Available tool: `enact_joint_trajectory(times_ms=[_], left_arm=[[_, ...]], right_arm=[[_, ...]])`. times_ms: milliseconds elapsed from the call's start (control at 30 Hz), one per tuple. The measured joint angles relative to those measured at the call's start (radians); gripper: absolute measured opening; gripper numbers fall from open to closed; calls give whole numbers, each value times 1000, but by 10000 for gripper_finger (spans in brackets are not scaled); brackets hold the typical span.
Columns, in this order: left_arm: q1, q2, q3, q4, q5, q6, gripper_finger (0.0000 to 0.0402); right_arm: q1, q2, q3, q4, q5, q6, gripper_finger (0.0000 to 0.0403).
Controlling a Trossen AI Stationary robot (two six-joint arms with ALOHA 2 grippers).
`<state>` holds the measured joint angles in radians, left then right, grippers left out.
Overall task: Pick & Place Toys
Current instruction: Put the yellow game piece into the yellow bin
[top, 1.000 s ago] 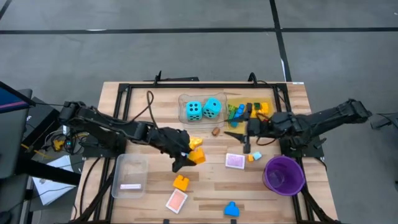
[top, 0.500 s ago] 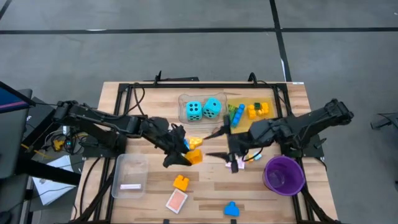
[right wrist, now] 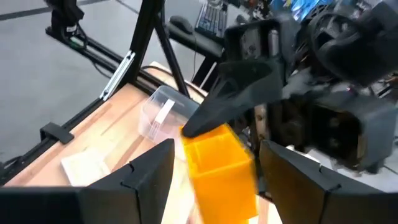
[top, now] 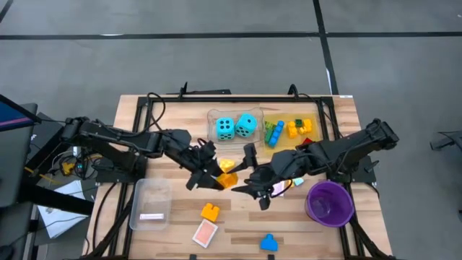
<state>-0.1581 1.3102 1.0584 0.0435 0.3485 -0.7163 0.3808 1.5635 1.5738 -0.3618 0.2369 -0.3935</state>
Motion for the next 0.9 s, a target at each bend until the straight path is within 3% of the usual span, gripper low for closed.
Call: enact_joint_trajectory(times_ms=[433,567,800,900], left_arm=[[0,1,0,102,0,-4,265],[0,1,0,101,1,-3,265],[5,1,0,97,15,-3,270],[7,1,0,94,14,25,283]], right_arm=[[-18,3,-2,0,-9,0,225],[-26,3,-2,1,-24,0,203],[-37,3,-2,3,-85,-21,131],[-37,1,-2,-1,-106,-9,130]])
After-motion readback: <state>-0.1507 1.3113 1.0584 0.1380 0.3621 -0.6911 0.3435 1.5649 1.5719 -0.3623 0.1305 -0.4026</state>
